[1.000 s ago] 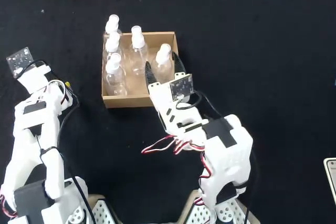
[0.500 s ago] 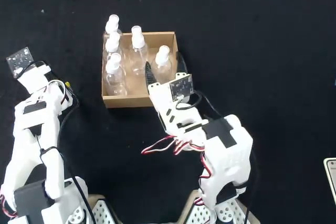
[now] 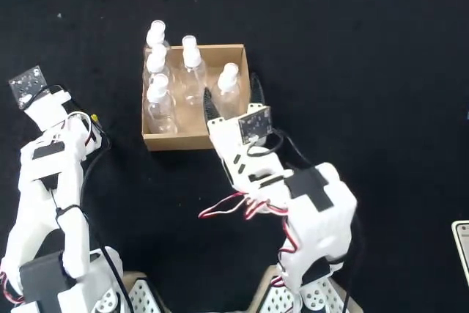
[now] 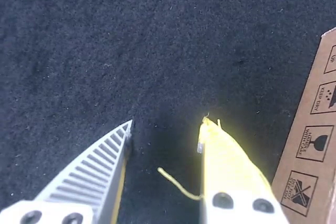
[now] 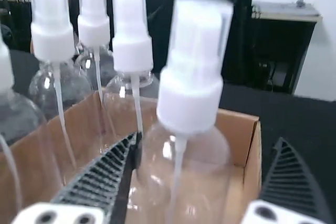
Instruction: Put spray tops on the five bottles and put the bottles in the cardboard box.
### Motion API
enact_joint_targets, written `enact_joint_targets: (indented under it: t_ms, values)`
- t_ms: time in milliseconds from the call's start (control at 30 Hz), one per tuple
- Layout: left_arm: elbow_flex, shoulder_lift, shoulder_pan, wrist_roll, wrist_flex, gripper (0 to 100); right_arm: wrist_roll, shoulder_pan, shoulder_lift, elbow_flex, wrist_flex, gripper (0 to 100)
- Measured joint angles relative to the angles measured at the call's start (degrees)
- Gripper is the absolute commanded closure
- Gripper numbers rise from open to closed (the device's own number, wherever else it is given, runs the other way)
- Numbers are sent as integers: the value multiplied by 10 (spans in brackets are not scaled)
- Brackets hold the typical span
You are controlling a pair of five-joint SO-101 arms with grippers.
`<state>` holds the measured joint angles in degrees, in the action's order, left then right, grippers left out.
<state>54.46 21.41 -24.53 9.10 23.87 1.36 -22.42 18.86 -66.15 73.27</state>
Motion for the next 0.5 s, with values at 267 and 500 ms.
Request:
enact_joint_targets:
  t_ms: [267,500]
  values:
    - [0,0,0,0,0,823,0,0,-98,-15,-15,672]
    - [0,0,0,0,0,823,0,0,-251,-16,-150,673]
